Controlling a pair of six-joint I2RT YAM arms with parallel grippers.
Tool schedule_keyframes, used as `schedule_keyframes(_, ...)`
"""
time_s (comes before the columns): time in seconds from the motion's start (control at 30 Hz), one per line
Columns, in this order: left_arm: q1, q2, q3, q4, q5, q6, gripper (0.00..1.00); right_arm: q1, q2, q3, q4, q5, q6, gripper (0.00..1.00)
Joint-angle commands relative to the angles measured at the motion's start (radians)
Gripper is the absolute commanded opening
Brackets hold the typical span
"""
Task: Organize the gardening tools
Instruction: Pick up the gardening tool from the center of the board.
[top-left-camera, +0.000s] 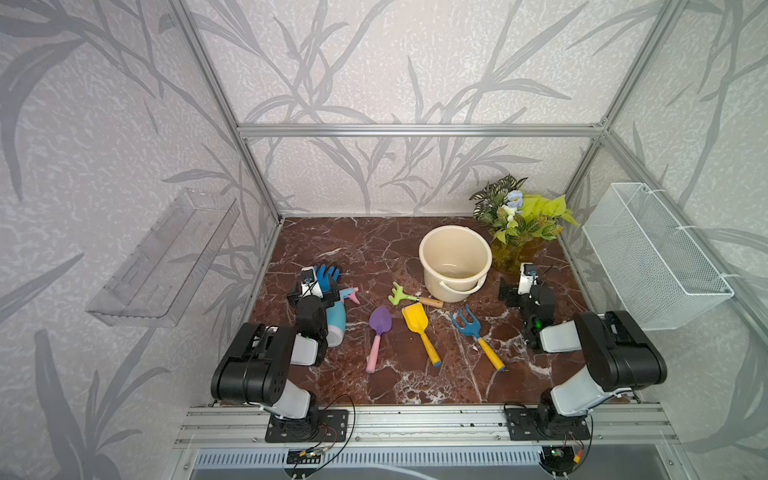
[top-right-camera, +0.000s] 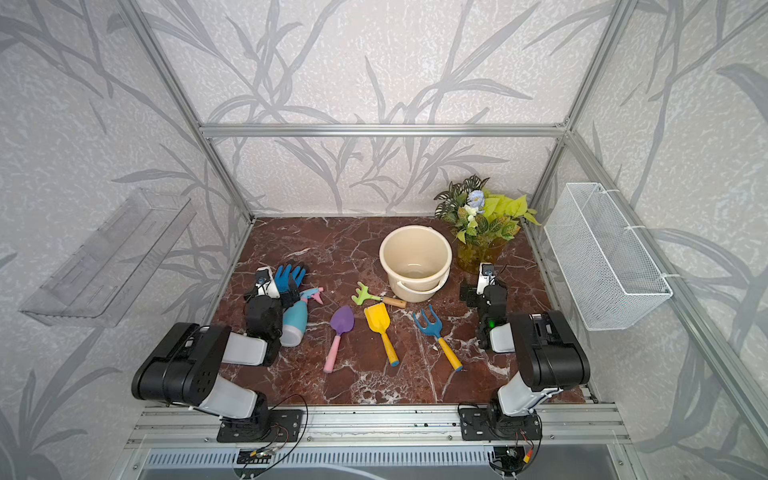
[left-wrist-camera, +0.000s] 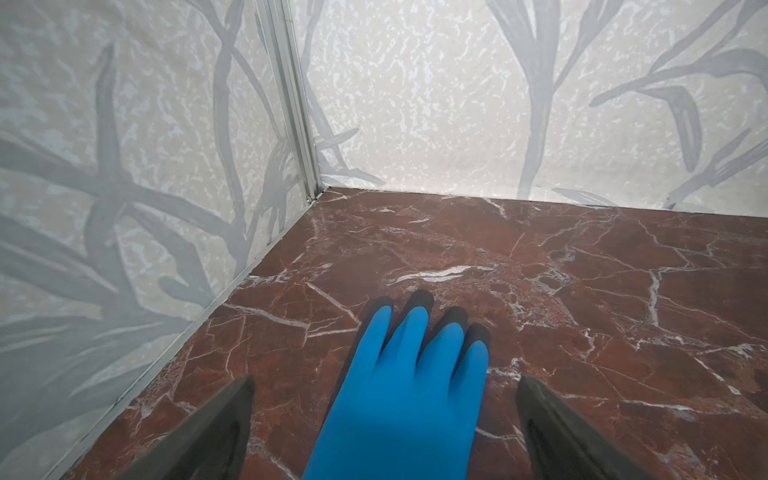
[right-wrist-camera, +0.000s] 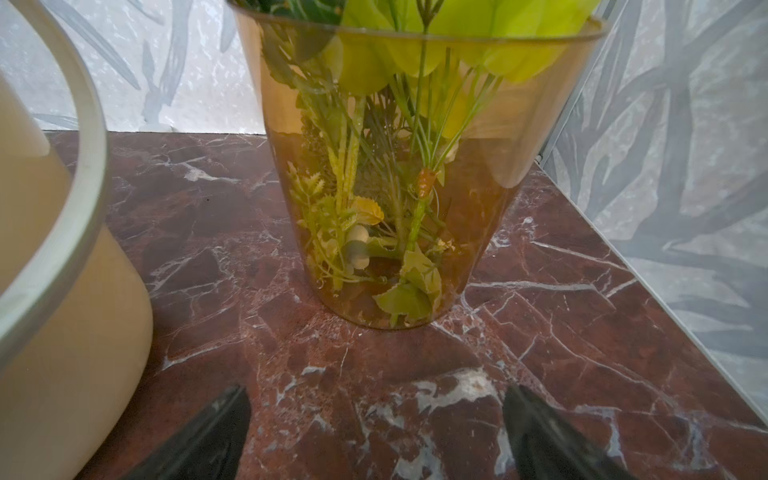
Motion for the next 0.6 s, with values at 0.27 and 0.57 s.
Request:
schedule_keyframes(0.27,0.003,-0.006,0.012,-0.004,0.005,-0.014,1.00,-0.006,-0.019,0.021,-0.024,-0.023,0.010,0.99)
schedule_keyframes(0.57,0.005,-0.008,0.009,0.000,0.006,-0.013,1.00,-0.010,-0.019,0.028,-0.039,-0.023,0.013,0.99)
